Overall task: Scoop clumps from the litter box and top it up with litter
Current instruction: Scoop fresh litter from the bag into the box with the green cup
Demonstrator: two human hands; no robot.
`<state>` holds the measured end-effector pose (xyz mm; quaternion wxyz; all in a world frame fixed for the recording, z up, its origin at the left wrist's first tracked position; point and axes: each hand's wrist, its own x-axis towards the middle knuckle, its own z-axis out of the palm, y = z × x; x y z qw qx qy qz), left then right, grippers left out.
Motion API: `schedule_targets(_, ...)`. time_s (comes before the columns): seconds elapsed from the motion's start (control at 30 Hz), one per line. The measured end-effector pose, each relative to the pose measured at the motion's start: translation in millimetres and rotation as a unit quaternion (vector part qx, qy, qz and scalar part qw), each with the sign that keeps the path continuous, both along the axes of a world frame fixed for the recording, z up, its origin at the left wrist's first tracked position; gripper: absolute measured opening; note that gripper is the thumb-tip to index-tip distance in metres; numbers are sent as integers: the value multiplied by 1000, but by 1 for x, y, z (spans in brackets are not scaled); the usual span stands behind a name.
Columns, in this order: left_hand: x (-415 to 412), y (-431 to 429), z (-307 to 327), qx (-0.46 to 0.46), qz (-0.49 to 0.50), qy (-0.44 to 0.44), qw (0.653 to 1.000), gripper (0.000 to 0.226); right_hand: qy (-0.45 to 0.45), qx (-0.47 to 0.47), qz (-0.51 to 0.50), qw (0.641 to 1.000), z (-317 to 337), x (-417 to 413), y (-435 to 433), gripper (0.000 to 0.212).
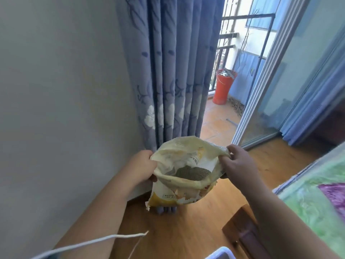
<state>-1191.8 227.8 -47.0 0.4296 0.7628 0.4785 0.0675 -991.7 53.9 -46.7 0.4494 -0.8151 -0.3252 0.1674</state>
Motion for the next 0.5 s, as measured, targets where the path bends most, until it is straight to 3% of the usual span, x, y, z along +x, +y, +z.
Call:
schedule_targets(0.23,115,28,-50,32,-169,84,981,16,-4,-57,-150,987,-46,60,-15,7)
schedule_targets(0.5,210,56,-135,70,-341,148,926,15,56,-91,-337,936,-130,64,-19,7)
